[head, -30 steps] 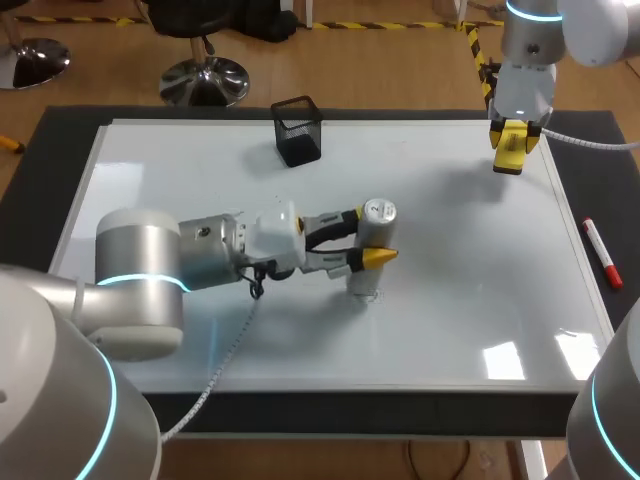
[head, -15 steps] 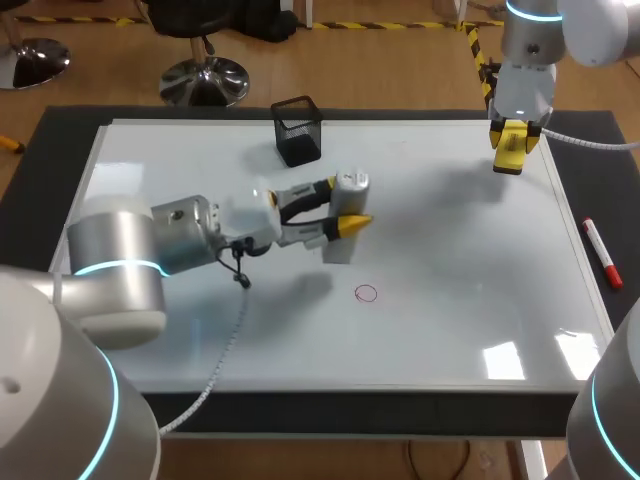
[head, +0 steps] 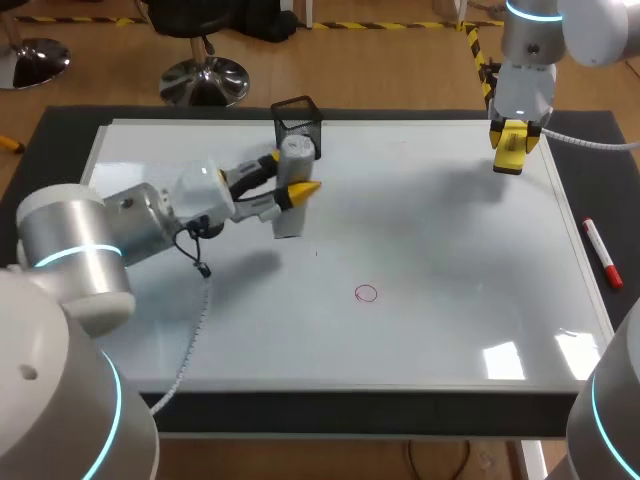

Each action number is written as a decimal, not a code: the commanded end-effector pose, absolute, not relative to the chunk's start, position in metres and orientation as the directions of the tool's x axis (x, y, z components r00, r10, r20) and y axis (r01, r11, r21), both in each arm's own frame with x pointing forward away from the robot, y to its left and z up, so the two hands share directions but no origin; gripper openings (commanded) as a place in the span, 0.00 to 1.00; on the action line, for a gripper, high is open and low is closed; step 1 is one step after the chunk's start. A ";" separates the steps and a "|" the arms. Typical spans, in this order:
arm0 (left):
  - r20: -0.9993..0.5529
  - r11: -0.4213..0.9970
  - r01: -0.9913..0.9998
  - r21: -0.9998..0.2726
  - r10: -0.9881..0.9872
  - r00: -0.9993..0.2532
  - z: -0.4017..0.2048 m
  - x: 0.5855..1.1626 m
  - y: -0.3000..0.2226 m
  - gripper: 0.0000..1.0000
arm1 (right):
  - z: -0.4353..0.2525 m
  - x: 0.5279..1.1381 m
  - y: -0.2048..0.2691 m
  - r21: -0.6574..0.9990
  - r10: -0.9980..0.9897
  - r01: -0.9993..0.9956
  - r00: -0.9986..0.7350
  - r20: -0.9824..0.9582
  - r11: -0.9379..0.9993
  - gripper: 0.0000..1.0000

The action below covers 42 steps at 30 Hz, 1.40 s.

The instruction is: Pick up the inspection probe, press it on each red-marked spot on the whiteboard one by one, put down the probe, pick up the eraser, and wipe off all the red marks.

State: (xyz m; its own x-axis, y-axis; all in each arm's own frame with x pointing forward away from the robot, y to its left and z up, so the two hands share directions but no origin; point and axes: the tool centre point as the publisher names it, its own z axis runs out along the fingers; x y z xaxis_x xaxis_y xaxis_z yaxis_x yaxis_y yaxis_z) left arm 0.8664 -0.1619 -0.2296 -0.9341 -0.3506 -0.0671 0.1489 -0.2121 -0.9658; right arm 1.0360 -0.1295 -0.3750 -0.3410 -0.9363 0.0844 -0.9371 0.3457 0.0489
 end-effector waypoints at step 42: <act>0.027 -0.244 0.119 -0.962 -0.522 -0.852 -0.242 0.975 -0.029 0.00 | -0.374 1.037 -0.130 0.049 -0.937 -0.938 -0.339 0.088 0.344 0.00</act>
State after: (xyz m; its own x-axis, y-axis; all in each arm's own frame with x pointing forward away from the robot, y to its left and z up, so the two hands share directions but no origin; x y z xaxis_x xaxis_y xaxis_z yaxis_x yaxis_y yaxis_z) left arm 0.9730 -0.0285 -0.2405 -0.8510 -0.5244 0.0270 0.1167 -0.2391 -0.9639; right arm 1.0360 -0.1295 -0.3750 -0.3410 -0.9363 0.0844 -0.9371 0.3457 0.0489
